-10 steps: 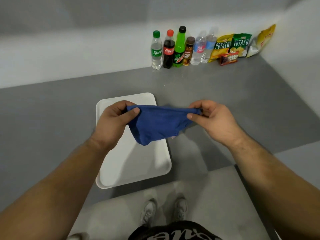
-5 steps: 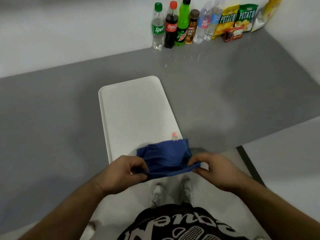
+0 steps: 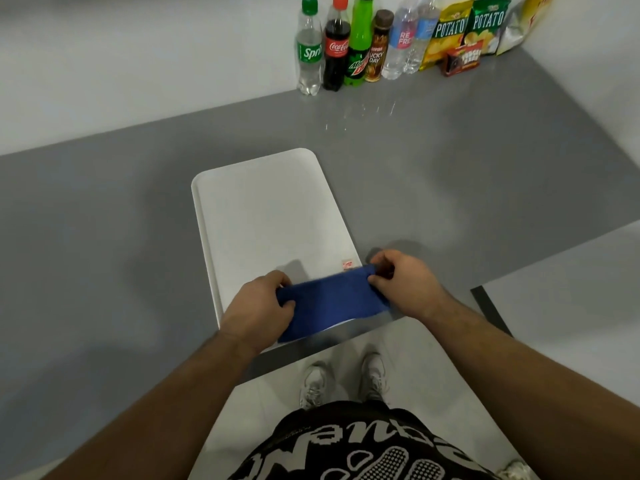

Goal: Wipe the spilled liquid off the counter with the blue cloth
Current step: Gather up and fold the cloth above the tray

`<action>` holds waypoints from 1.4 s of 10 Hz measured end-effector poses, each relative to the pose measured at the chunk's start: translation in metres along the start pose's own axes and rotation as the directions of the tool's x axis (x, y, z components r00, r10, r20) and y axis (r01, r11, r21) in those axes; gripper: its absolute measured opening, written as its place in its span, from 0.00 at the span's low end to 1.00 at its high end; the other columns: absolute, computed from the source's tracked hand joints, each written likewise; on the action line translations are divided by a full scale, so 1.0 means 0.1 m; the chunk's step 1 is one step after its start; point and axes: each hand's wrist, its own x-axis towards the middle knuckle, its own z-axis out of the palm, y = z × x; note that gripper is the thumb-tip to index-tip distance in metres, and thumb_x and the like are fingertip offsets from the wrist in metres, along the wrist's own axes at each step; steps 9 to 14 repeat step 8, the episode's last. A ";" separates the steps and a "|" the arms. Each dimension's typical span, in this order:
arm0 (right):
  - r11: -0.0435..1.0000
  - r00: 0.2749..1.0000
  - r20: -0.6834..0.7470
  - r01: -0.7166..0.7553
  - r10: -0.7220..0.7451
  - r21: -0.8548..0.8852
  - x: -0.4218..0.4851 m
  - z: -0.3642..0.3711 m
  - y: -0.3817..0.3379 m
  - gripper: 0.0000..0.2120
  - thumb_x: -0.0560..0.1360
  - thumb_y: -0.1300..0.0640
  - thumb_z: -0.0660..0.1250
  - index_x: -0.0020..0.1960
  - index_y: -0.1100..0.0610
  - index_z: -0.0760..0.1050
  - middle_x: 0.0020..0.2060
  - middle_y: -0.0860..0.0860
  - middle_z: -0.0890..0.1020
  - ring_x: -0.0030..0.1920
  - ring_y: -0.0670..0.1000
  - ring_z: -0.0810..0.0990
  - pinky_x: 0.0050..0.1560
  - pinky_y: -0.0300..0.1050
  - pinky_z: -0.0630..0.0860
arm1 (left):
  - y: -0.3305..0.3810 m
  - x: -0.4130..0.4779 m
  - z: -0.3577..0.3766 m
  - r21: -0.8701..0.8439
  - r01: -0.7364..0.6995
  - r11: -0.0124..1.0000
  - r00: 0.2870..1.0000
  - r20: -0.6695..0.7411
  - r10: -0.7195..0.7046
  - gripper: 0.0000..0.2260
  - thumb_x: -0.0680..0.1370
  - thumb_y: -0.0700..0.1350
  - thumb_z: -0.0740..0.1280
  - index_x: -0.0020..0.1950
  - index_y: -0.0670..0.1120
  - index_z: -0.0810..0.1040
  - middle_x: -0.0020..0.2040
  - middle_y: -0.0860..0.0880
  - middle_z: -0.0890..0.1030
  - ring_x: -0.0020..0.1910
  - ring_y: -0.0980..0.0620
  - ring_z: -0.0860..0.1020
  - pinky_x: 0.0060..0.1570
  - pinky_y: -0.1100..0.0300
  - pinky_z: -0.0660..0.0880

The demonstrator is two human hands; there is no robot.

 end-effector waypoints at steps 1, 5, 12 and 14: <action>1.000 0.998 -0.053 0.025 -0.025 0.008 -0.03 -0.01 -0.08 0.07 0.78 0.61 0.69 0.54 0.51 0.79 0.45 0.48 0.83 0.47 0.51 0.82 0.42 0.36 0.73 | 0.01 -0.01 0.01 -0.033 0.026 0.999 1.000 0.005 -0.026 0.09 0.77 0.42 0.67 0.53 0.55 0.78 0.45 0.54 0.84 0.42 0.52 0.82 0.45 0.51 0.83; 0.833 0.874 -0.018 0.457 -0.486 -0.312 -0.39 0.30 -0.28 0.07 0.76 0.52 0.67 0.53 0.49 0.80 0.49 0.47 0.82 0.48 0.49 0.78 0.52 0.47 0.78 | -0.10 -0.21 0.33 0.297 -0.488 0.820 0.857 -0.012 0.515 0.10 0.74 0.51 0.69 0.55 0.53 0.81 0.53 0.55 0.80 0.53 0.52 0.78 0.50 0.56 0.80; 0.864 0.898 0.012 0.427 -0.440 -0.267 -0.39 0.18 -0.15 0.10 0.76 0.49 0.66 0.53 0.48 0.83 0.50 0.45 0.84 0.50 0.49 0.80 0.56 0.47 0.77 | 0.00 0.07 0.21 0.352 -0.469 0.810 0.878 0.087 0.470 0.15 0.74 0.62 0.63 0.47 0.57 0.86 0.45 0.60 0.81 0.45 0.59 0.77 0.50 0.56 0.74; 0.864 0.898 0.012 0.427 -0.440 -0.267 -0.39 0.18 -0.15 0.10 0.76 0.49 0.66 0.53 0.48 0.83 0.50 0.45 0.84 0.50 0.49 0.80 0.56 0.47 0.77 | 0.00 0.07 0.21 0.352 -0.469 0.810 0.878 0.087 0.470 0.15 0.74 0.62 0.63 0.47 0.57 0.86 0.45 0.60 0.81 0.45 0.59 0.77 0.50 0.56 0.74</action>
